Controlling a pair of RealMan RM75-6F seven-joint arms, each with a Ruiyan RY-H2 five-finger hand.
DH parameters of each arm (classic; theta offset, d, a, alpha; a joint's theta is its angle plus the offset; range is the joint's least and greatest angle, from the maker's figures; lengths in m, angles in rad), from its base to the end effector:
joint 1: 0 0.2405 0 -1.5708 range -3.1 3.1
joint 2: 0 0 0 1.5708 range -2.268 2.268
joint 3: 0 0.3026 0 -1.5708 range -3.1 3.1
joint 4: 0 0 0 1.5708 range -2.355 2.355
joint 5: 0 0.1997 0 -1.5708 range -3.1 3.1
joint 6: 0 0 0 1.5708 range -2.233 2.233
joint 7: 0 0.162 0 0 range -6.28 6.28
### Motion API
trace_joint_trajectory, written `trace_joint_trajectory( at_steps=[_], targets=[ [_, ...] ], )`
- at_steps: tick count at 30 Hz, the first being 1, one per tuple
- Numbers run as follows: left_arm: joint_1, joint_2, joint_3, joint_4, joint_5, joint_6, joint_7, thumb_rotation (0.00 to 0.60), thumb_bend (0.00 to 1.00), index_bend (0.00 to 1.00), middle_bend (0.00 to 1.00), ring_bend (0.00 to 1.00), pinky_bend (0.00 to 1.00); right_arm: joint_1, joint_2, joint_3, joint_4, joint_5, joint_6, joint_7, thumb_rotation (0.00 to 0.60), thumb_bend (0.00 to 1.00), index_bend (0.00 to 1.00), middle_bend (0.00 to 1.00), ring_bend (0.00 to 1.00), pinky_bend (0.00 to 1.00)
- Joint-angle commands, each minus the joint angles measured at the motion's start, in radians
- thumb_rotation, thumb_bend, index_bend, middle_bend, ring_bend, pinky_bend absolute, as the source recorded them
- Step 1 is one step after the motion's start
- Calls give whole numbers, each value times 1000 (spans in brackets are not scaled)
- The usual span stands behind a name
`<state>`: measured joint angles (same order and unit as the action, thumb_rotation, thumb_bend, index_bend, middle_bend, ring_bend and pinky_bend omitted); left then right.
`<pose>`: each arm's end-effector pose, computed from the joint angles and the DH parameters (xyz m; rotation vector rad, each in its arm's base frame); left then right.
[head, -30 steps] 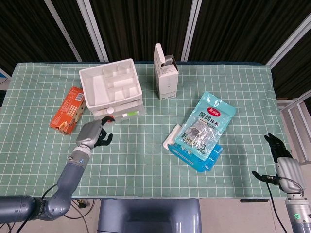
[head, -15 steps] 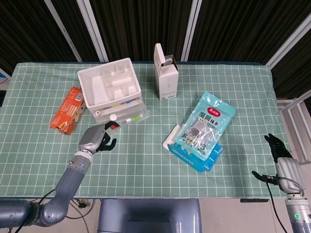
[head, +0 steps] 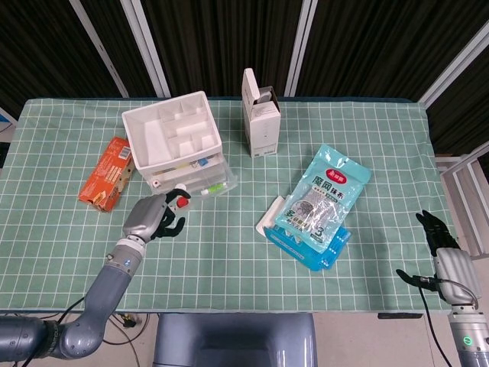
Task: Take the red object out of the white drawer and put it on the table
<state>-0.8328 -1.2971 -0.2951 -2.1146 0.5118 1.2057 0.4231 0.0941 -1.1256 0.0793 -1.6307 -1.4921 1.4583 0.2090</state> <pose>-0.1146 0.3561 0.0716 -1.5607 -1.4636 -1.0048 -0.3427 -0.2104 0.1857 1.2962 -1.0788 1.0922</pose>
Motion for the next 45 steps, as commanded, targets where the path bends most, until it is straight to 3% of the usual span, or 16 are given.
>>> trace_joint_trajectory(
  at_steps=[1,10,16,19,22,31,45],
  targets=[
    [-19,37,-11,-11,10,8,45,600,360,286,1000,1000,1000,0,0,0,0,0,0,0,600,40,0,0,0,216],
    [-148,158,-1,20,-46,-70,280,600,191,335,1000,1000,1000,0,0,0,0,1,-2,-1,600,40,0,0,0,216],
    [-266,247,37,137,-103,-276,412,600,153,337,1000,1000,1000,1,0,1,1,5,-4,1,600,41,0,0,0,216],
    [-328,266,93,243,-58,-427,476,600,153,343,1000,1000,1000,1,0,1,1,7,-6,3,600,40,0,0,0,216],
    [-351,262,119,287,-33,-487,455,600,152,375,1000,1000,1000,1,1,2,1,8,-7,3,600,40,0,0,0,216],
    [-392,237,175,327,-19,-504,418,600,150,406,1000,1000,1000,1,2,3,-4,16,-11,0,600,40,0,0,0,216],
    [-494,199,258,334,-104,-509,377,600,141,422,1000,1000,1000,1,3,6,-7,23,-15,5,600,42,0,0,0,216]
  ],
)
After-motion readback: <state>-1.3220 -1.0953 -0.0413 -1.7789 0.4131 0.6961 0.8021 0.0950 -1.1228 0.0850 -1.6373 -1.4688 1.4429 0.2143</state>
